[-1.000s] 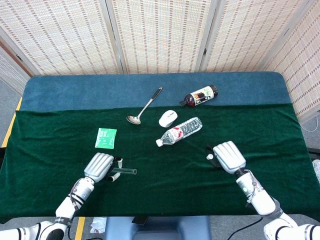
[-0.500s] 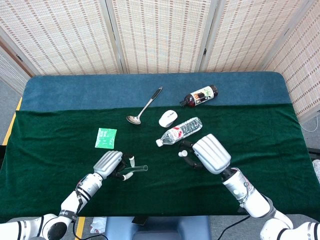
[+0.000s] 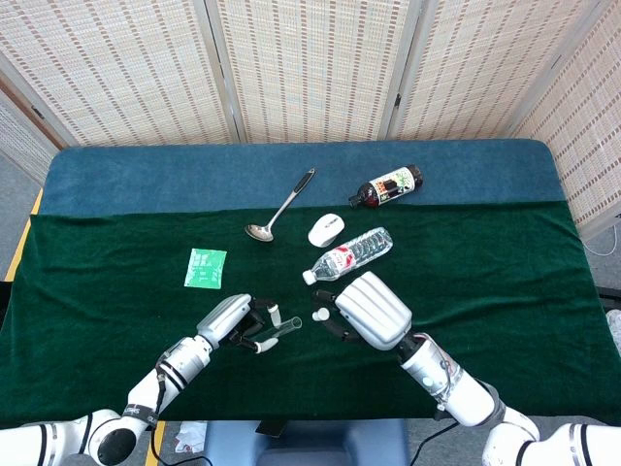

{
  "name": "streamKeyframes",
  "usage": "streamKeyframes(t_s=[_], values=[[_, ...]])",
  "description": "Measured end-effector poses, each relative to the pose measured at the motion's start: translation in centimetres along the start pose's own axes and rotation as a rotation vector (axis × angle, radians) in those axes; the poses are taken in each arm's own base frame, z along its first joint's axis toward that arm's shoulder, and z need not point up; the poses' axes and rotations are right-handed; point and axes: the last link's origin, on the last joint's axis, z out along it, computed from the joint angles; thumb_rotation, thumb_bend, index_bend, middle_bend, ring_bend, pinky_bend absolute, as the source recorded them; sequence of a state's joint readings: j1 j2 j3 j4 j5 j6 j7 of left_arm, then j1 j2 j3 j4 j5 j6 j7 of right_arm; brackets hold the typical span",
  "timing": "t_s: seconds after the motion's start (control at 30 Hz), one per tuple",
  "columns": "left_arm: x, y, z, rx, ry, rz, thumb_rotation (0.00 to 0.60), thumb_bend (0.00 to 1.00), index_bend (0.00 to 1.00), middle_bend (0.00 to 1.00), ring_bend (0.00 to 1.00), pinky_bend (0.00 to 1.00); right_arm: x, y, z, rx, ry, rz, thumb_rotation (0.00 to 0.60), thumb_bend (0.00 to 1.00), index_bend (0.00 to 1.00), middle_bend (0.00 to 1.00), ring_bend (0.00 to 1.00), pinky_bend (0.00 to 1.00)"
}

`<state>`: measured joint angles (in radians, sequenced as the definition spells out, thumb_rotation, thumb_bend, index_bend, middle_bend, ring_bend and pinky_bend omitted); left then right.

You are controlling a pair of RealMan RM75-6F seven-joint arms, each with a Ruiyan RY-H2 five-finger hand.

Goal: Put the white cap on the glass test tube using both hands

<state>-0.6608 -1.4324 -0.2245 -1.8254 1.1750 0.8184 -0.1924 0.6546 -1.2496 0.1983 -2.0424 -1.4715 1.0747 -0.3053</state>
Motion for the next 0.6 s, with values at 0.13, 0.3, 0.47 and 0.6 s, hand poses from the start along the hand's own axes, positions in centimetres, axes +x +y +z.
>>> streamKeyframes(t_s=[0.13,0.3,0.47,0.6], values=[[-0.53,0.52,0.37,-0.025,0.0,-0.023,0.6,0.5,0.68,0.98,0.97,0.86,-0.19,-0.31,0.4,0.003,0.0,0.008,0.6,0.51,0.78,1.0,1.0,1.0],[-0.87,0.62,0.66,-0.034,0.01,-0.011,0.6,0.51,0.68,0.98,0.97,0.86,-0.31,-0.55,0.51,0.005,-0.001,0.025,0.6,0.51,0.78,1.0,1.0,1.0],[-1.1,0.35,0.72,-0.024,0.011,-0.009,0.6,0.51,0.68,0.98,0.97,0.86,-0.4,-0.68,0.46,0.008,-0.004,0.031,0.6,0.51,0.78,1.0,1.0,1.0],[-1.02,0.16,0.69,-0.018,0.014,-0.012,0.6,0.51,0.68,0.98,0.97,0.86,-0.55,-0.59,0.35,0.006,-0.013,0.028,0.6,0.51,0.78,1.0,1.0,1.0]])
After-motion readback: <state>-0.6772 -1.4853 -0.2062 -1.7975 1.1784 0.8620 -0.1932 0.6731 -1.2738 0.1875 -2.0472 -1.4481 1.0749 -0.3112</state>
